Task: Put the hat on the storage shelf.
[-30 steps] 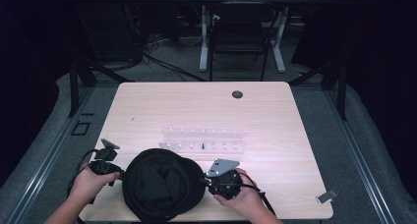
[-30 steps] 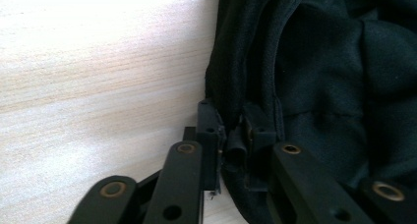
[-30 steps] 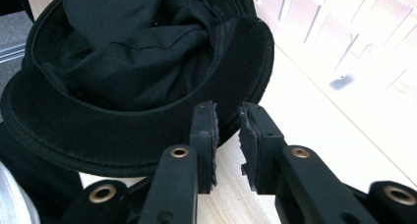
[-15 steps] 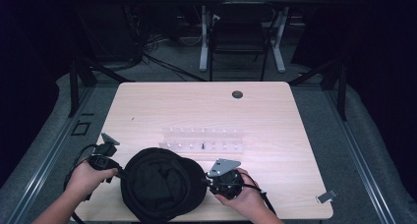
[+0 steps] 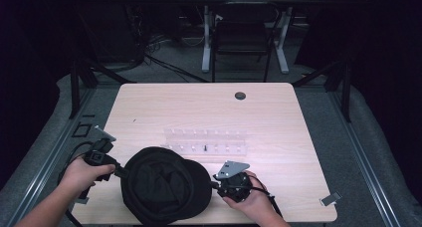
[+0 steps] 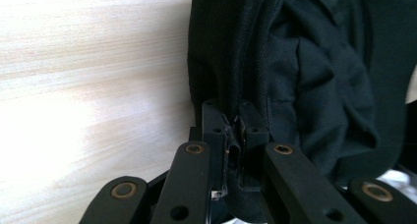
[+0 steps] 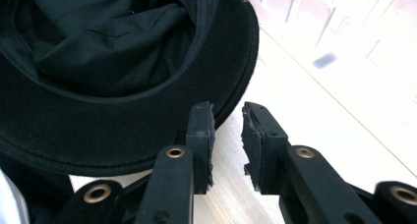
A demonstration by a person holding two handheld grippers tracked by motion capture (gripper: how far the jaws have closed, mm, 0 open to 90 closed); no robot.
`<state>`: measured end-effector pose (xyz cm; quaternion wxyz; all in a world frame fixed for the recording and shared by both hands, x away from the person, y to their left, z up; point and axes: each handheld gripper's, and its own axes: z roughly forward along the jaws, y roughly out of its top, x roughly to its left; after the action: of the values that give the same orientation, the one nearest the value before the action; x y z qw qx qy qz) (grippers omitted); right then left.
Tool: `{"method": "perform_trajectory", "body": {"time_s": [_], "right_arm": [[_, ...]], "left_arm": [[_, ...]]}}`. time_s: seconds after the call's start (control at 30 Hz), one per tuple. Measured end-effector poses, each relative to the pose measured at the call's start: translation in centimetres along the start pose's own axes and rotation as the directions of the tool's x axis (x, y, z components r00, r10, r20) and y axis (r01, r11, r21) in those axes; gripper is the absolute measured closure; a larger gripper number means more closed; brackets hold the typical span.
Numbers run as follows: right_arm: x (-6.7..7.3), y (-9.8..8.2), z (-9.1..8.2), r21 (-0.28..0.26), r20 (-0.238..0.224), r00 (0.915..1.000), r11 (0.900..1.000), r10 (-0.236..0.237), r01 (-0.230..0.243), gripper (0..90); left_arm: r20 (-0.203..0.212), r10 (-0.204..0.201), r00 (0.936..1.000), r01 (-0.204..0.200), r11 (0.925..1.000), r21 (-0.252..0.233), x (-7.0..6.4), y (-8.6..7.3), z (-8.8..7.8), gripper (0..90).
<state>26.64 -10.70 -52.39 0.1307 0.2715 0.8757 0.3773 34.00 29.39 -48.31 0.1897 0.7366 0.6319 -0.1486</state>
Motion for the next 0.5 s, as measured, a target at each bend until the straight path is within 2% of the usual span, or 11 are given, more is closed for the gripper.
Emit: {"method": "perform_trajectory", "body": {"time_s": [0.23,0.3,0.37,0.4,0.43,0.5], "right_arm": [[-0.4,-0.3,-0.7,-0.001,0.011,0.9999,1.000,0.007,-0.007,73.0],[-0.6,-0.5,-0.9,-0.003,0.017,0.9998,1.000,0.007,-0.007,72.9],[-0.7,-0.7,-1.2,0.006,0.021,0.9997,1.000,0.008,-0.008,72.9],[-0.8,-0.8,-1.3,0.003,0.025,0.9996,1.000,0.013,-0.013,72.8],[-1.0,-1.0,-1.5,0.013,0.027,0.9995,1.000,0.013,-0.013,72.8],[-1.2,-1.3,-1.7,0.016,0.035,0.9992,1.000,0.018,-0.018,72.7]], "left_arm": [[0.039,-0.033,0.9987,0.032,0.9994,0.011,-0.5,0.1,-0.8,85.6],[0.039,-0.029,0.9988,0.028,0.9994,0.019,-0.4,0.2,-0.9,85.7],[0.071,-0.029,0.9970,0.028,0.9993,0.027,-0.2,0.2,-1.1,85.7],[0.071,-0.029,0.9970,0.028,0.9993,0.027,-0.2,0.2,-1.1,85.7],[0.090,-0.047,0.9948,0.046,0.9988,0.014,-0.2,0.3,-1.3,85.7],[0.103,-0.051,0.9933,0.051,0.9987,0.006,-0.4,0.3,-1.6,85.7]]}}
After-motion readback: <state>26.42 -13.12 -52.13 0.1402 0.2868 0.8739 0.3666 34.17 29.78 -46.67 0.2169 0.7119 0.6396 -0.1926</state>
